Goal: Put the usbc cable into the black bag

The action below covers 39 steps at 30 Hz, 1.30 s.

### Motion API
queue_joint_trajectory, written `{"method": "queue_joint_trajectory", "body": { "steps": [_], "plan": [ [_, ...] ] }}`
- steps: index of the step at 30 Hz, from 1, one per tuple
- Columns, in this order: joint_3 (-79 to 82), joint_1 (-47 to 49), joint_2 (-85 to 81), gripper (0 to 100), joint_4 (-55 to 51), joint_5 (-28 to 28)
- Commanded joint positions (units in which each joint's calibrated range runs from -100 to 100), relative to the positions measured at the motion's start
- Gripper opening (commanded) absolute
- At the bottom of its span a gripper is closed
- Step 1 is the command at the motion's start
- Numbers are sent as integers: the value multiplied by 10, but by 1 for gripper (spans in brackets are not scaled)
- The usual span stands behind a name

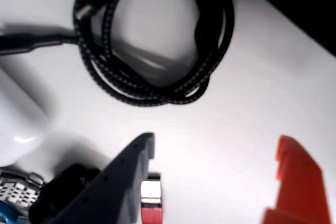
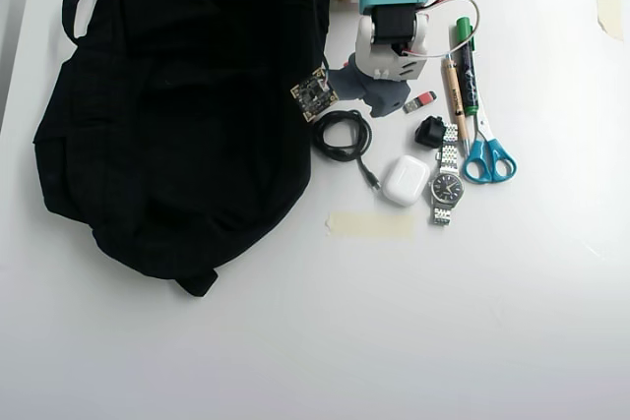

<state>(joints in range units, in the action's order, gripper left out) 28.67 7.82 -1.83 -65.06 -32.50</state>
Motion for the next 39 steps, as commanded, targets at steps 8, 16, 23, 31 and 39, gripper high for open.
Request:
{"method": "queue_joint_trajectory", "body": {
  "steps": [8, 16, 23, 31, 39],
  "plan": [
    [-11, -13, 7, 31, 30, 4],
    [-10, -59, 7, 31, 38, 53],
    [-12, -111, 17, 31, 70, 98],
    [-6, -88, 49, 31, 120, 97],
    [-5, -55, 131, 31, 214, 87]
  ]
}}
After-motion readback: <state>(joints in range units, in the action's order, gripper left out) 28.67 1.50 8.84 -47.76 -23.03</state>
